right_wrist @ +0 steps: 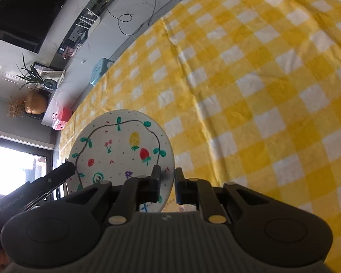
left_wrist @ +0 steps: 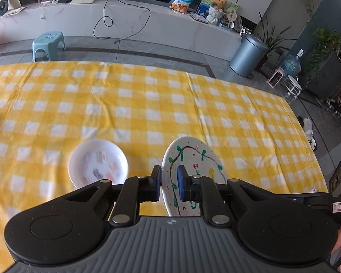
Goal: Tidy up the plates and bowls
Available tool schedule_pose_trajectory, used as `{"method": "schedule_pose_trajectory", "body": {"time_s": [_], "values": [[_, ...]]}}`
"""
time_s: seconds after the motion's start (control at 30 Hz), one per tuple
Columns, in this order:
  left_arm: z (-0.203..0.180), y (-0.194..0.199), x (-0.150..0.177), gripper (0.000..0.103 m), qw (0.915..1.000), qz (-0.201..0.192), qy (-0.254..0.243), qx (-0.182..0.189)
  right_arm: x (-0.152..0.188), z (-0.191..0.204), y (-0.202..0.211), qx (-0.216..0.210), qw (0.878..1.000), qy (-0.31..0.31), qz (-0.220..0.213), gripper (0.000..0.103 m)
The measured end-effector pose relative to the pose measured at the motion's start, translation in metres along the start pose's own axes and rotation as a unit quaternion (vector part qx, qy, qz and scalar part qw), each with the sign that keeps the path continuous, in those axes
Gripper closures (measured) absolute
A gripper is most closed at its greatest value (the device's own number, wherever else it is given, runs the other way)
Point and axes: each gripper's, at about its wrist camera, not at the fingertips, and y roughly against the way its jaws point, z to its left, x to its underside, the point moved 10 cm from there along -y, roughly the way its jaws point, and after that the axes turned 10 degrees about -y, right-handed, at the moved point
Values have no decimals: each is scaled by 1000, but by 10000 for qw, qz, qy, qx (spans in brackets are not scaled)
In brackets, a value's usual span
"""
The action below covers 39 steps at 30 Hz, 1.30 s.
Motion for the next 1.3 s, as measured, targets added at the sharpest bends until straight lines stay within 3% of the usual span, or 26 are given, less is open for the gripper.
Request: {"method": "schedule_pose_trajectory", "body": {"time_s": [0.27, 0.67, 1.3], "values": [[-39, 12, 29, 87, 10000, -29, 41, -46, 20, -38, 23, 378, 9992, 33, 107, 93], [-48, 2, 76, 87, 9986, 150, 494, -115, 21, -69, 39, 623, 9978, 199, 112, 98], [-50, -2, 120, 87, 9948, 240, 529, -834, 30, -64, 29, 945, 9924, 775, 102, 98]]}}
